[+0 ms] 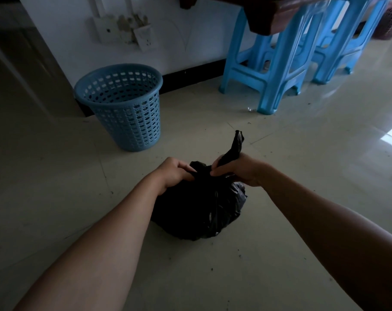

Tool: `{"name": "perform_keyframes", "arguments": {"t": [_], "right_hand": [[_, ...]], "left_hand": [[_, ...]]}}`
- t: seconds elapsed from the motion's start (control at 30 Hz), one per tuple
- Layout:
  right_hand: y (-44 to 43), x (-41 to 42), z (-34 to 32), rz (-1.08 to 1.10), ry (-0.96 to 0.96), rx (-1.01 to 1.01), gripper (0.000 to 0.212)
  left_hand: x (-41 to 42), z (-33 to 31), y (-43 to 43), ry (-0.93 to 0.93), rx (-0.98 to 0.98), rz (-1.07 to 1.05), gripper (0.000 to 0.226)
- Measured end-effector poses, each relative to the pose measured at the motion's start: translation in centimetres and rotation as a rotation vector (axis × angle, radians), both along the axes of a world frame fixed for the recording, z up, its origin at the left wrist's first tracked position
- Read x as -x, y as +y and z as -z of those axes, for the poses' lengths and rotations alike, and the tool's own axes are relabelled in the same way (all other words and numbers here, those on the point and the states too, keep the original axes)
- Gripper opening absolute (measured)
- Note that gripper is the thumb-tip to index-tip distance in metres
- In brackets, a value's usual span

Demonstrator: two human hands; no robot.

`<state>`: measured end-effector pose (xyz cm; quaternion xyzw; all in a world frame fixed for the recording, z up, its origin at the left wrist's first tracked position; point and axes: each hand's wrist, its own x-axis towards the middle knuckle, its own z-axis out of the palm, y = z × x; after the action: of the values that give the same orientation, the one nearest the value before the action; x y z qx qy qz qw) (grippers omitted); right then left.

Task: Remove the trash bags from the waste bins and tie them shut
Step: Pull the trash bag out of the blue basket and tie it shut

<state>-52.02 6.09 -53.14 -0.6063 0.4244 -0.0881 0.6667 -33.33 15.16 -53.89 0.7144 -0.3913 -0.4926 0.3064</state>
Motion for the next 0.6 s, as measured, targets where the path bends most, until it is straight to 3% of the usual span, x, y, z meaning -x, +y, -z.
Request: {"name": "perform_keyframes", "arguments": {"t": [0.1,0.2,0.33,0.4,0.47,0.6], "right_hand": [[0.0,-0.7,1.0,0.125,0.277,0.399,0.018],[1.1,-1.0,1.5,0.085,0.518,0.839,0.012],[1.7,-0.3,2.4,0.062,0.647,1.061,0.016],[1.9,-0.2,2.9,0.136,0.666,0.989,0.022],[1.8,-0.4,3.4,0.316,0.588,0.748,0.019],[0.4,0.0,3.8,0.423,0.027,-0.134,0.015]], "left_hand": [[0.8,-0.2,-0.3,-0.059,0.002,0.017,0.016],[2.1,-0.9,-0.8,-0.078,0.005,0.074,0.022],[3.5,-1.7,-1.0,-0.033,-0.029,0.121,0.020],[3.8,-1.3,-0.9,-0.005,-0.045,0.099,0.021],[3.6,-0.6,-0.7,0.013,-0.059,0.044,0.018],[2.5,0.8,0.0,0.071,-0.118,-0.014,0.019]]}}
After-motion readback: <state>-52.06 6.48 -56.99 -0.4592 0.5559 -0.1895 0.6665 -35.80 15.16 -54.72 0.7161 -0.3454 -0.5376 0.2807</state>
